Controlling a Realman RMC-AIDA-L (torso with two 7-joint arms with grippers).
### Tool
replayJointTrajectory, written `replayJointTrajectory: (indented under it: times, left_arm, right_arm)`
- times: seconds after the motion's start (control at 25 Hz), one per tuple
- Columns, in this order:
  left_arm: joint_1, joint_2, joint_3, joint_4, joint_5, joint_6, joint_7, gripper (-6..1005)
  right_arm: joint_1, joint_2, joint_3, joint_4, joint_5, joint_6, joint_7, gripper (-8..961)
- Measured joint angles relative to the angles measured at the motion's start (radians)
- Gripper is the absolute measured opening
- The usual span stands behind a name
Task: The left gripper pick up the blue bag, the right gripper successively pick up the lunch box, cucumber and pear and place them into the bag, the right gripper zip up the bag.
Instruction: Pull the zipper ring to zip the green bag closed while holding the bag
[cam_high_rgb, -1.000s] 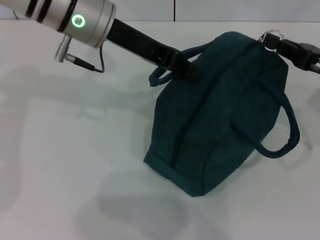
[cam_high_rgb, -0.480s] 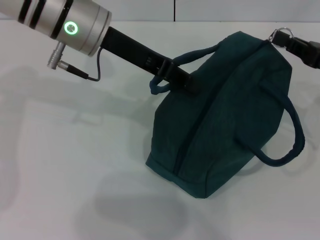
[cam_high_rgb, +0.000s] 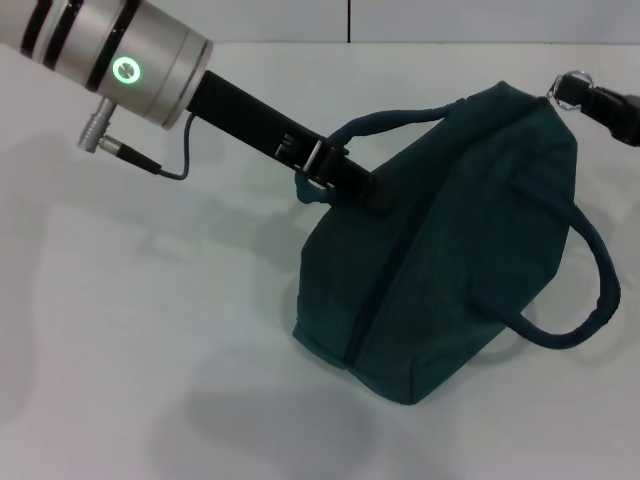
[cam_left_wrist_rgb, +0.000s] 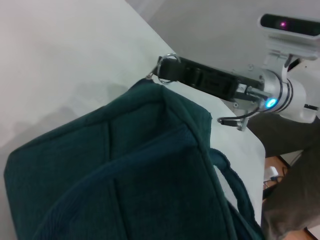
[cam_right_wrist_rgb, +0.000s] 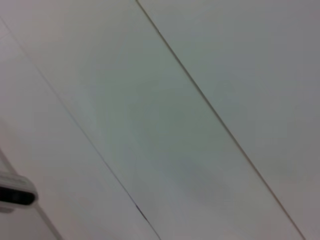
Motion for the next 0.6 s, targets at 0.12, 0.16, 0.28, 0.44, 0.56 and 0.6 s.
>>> replayJointTrajectory:
  times: [0.12, 0.16, 0.28, 0.44, 0.56, 0.6]
  left_arm:
    - [0.003, 0.005, 0.000, -0.003, -0.015, 0.007, 0.000, 61]
    - [0.004, 0.008, 0.000, -0.005, -0.023, 0.009, 0.000, 61]
    - [0.005, 0.017, -0.001, -0.017, -0.048, 0.014, 0.002, 61]
    - [0.009, 0.023, -0.002, -0.023, -0.058, 0.014, 0.003, 62]
    - [0.015, 0.021, -0.002, -0.024, -0.064, 0.012, 0.004, 63]
    - [0.018, 0.018, -0.002, -0.027, -0.069, 0.012, 0.005, 63]
  right_arm:
    - [0.000, 0.004, 0.000, 0.000, -0.025, 0.018, -0.001, 5]
    - [0.000, 0.006, 0.000, 0.000, -0.034, 0.023, -0.001, 5]
    - [0.004, 0.013, -0.003, 0.000, -0.065, 0.040, 0.001, 5]
    - [0.004, 0.019, -0.003, 0.000, -0.073, 0.048, 0.000, 5]
    - [0.003, 0.019, -0.003, 0.000, -0.074, 0.046, 0.001, 5]
    - [0.003, 0.019, -0.003, 0.000, -0.074, 0.043, 0.002, 5]
